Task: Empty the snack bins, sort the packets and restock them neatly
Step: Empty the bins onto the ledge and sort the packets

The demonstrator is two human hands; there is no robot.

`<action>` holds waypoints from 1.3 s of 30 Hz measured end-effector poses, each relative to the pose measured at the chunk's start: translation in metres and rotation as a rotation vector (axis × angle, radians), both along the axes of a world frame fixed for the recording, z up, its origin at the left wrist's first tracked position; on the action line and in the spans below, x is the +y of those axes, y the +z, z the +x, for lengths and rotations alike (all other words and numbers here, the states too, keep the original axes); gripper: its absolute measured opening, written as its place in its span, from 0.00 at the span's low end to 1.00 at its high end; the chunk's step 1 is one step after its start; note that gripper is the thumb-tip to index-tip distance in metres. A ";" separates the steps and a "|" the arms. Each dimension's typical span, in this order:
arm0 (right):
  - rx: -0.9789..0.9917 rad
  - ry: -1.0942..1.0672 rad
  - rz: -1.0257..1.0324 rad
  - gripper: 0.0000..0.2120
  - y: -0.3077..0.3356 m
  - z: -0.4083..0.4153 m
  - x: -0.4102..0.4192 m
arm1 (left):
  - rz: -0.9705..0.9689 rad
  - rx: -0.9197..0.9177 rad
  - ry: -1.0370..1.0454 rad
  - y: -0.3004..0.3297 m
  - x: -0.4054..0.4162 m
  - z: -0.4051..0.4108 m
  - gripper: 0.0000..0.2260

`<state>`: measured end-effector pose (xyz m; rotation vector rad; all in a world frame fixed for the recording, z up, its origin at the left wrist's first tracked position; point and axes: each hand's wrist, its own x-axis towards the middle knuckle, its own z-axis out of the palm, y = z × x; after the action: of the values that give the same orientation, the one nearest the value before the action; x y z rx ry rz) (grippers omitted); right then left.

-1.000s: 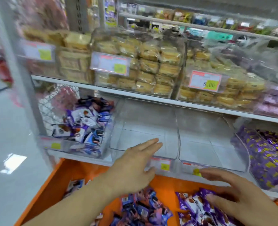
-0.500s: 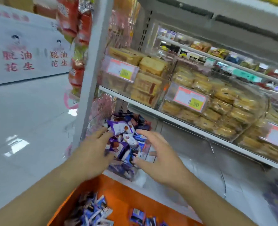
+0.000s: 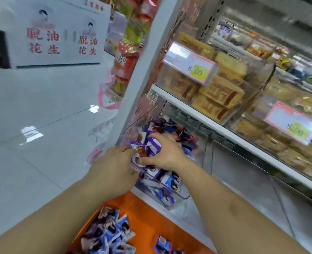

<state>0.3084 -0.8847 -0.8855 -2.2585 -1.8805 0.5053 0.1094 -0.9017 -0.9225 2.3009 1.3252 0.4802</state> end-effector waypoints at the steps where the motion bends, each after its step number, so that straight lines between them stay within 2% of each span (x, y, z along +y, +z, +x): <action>1: -0.001 0.004 0.027 0.48 -0.003 0.003 -0.001 | -0.001 0.012 -0.003 0.001 0.000 0.001 0.24; 8: 0.169 -0.045 0.196 0.29 0.001 0.011 -0.018 | -0.027 0.036 -0.001 0.001 -0.001 0.004 0.25; 11: 0.135 -0.117 0.229 0.21 0.007 0.018 -0.023 | -0.015 0.060 0.021 0.005 -0.003 0.007 0.25; 13: 0.148 -0.147 0.218 0.21 0.005 0.025 -0.025 | -0.012 0.051 0.039 0.008 -0.006 0.010 0.26; 17: 0.299 -0.218 0.306 0.20 0.003 0.031 -0.025 | 0.028 0.055 0.017 0.013 -0.010 0.015 0.32; 20: 0.388 -0.235 0.411 0.16 0.015 0.031 -0.026 | 0.036 0.040 -0.009 0.013 -0.012 0.022 0.31; 26: 0.707 -0.307 0.476 0.16 0.036 0.021 -0.046 | 0.028 -0.033 0.051 0.016 -0.010 0.028 0.29; 29: 0.841 -0.276 0.468 0.15 0.049 0.012 -0.077 | 0.068 -0.163 0.039 0.025 -0.014 0.028 0.28; 31: 0.949 -0.290 0.464 0.14 0.053 0.008 -0.102 | -0.071 -0.373 -0.051 0.038 -0.022 0.030 0.29; 34: 1.051 -0.358 0.452 0.15 0.054 0.009 -0.137 | -0.491 -0.686 -0.171 0.057 -0.041 0.033 0.29; 36: 1.098 -0.408 0.461 0.15 0.053 0.015 -0.164 | -0.612 -0.705 -0.218 0.064 -0.058 0.038 0.27; 39: 1.134 -0.469 0.454 0.17 0.052 0.028 -0.209 | -0.622 -0.680 -0.269 0.067 -0.090 0.054 0.23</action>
<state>0.3360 -1.0942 -0.8338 -1.4662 -0.7625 0.8889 0.1634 -0.9915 -0.8556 1.5554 0.6827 0.5844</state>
